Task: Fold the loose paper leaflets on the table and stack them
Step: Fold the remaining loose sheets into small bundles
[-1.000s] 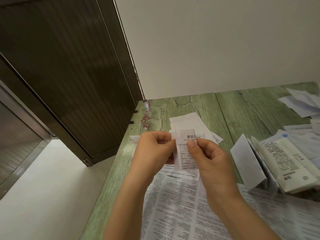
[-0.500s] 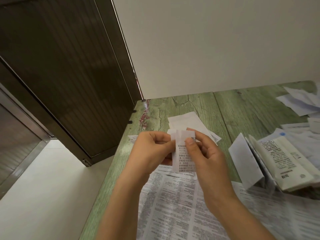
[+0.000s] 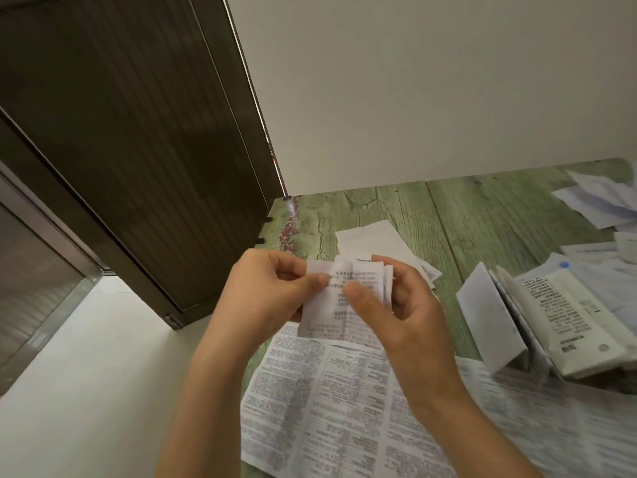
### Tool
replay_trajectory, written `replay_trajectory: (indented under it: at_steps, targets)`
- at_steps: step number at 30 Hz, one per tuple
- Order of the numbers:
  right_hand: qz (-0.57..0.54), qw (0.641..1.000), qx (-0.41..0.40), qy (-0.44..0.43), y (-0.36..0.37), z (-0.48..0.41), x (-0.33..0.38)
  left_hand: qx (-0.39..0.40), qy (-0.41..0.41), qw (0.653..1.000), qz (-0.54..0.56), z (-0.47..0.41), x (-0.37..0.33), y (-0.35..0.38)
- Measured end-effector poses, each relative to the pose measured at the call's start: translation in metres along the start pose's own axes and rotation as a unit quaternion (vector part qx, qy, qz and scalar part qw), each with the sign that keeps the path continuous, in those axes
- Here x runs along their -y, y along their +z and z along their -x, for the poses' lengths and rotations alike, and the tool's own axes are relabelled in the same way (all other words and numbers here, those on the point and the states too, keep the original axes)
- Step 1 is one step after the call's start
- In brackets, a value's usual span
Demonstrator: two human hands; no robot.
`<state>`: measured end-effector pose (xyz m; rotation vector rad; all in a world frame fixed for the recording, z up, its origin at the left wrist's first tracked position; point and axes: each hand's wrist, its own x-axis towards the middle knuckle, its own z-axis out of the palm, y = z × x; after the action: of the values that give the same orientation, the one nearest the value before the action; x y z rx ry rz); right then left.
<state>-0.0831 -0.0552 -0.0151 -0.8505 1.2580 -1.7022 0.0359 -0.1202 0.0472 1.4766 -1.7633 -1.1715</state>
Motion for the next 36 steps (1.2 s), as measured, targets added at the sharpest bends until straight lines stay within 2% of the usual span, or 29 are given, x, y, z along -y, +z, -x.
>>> replay_trajectory:
  at_steps: [2, 5, 9, 21, 24, 26, 28, 32, 36]
  targets:
    - [0.001, 1.0, -0.022, 0.003, -0.001, -0.001, -0.001, 0.008, 0.005, 1.0, -0.015, -0.001, 0.0, 0.001]
    - [-0.02, 0.998, -0.057, 0.031, -0.007, -0.005, -0.005, 0.025, -0.013, 0.999, 0.021, 0.0, 0.0, -0.005]
    - [-0.039, 0.996, -0.049, 0.062, -0.006, -0.006, -0.007, 0.038, -0.027, 0.997, 0.056, 0.002, 0.002, -0.013]
    - [-0.068, 0.995, -0.037, 0.069, -0.007, -0.005, -0.005, 0.05, -0.017, 0.995, 0.081, 0.002, 0.005, -0.016]
    - [-0.004, 0.996, -0.084, -0.018, -0.005, -0.004, -0.005, 0.038, -0.006, 0.995, 0.089, 0.002, 0.004, -0.012]
    - [0.07, 0.983, -0.126, -0.115, -0.002, -0.001, -0.005, 0.029, -0.004, 0.994, 0.101, 0.001, 0.003, -0.004]
    - [0.107, 0.967, -0.162, -0.168, -0.001, 0.001, -0.003, 0.052, -0.022, 0.989, 0.139, 0.0, -0.001, 0.005]
    - [0.105, 0.951, -0.207, -0.203, -0.006, -0.001, -0.002, 0.18, -0.102, 0.956, 0.21, 0.002, -0.004, 0.021]
    - [0.113, 0.947, -0.217, -0.21, -0.006, -0.002, -0.005, 0.21, -0.114, 0.948, 0.211, 0.002, -0.002, 0.025]
